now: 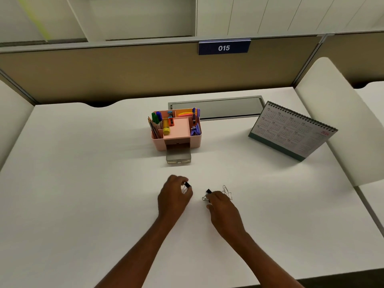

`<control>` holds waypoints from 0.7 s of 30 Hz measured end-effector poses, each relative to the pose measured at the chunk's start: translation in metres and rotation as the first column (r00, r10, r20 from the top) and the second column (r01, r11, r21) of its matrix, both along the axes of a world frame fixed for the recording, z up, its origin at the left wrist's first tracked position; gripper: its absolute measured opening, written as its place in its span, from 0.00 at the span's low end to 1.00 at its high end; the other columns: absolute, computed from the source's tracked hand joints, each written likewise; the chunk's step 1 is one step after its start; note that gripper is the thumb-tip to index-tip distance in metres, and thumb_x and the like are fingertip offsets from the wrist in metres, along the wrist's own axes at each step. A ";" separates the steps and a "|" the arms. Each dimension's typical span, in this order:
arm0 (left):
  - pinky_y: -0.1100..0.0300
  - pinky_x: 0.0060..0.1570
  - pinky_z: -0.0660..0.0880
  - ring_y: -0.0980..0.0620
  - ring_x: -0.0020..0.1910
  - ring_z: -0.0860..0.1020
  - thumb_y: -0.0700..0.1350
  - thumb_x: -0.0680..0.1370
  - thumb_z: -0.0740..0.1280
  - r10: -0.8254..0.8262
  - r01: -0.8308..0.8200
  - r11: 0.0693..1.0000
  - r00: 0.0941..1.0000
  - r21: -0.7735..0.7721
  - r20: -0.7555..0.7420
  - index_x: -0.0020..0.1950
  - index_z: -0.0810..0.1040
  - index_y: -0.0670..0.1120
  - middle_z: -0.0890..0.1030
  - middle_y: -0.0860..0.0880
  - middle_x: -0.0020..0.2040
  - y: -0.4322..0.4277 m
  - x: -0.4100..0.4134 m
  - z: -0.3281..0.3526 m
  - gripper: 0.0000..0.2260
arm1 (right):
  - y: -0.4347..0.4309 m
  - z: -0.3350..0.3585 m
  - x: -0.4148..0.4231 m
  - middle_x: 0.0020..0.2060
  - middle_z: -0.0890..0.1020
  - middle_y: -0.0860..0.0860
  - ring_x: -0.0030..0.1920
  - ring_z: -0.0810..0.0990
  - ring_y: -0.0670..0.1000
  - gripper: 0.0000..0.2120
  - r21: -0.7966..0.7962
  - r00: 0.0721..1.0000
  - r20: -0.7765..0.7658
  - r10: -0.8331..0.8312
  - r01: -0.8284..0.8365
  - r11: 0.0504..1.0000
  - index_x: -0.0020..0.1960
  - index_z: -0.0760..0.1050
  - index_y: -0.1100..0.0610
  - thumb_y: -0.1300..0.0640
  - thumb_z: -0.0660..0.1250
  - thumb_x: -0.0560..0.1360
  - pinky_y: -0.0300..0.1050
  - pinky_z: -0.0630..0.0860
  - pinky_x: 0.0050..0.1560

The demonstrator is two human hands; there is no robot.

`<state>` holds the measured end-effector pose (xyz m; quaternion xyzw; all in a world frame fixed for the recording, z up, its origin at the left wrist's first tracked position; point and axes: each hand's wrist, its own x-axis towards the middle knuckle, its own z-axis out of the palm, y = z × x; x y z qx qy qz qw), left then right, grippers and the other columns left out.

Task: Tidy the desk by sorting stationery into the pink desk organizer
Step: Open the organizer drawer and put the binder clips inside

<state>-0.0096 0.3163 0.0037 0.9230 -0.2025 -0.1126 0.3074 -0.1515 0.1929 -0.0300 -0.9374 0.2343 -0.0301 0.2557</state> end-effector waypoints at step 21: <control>0.58 0.44 0.75 0.50 0.49 0.81 0.46 0.77 0.74 -0.049 0.031 0.967 0.997 0.253 0.065 0.56 0.84 0.51 0.85 0.50 0.51 -0.071 0.133 0.007 0.08 | 0.002 -0.005 0.009 0.49 0.76 0.51 0.42 0.77 0.54 0.18 -0.130 0.977 -0.184 0.110 -0.135 0.982 0.47 0.75 0.56 0.73 0.67 0.63 0.44 0.63 0.28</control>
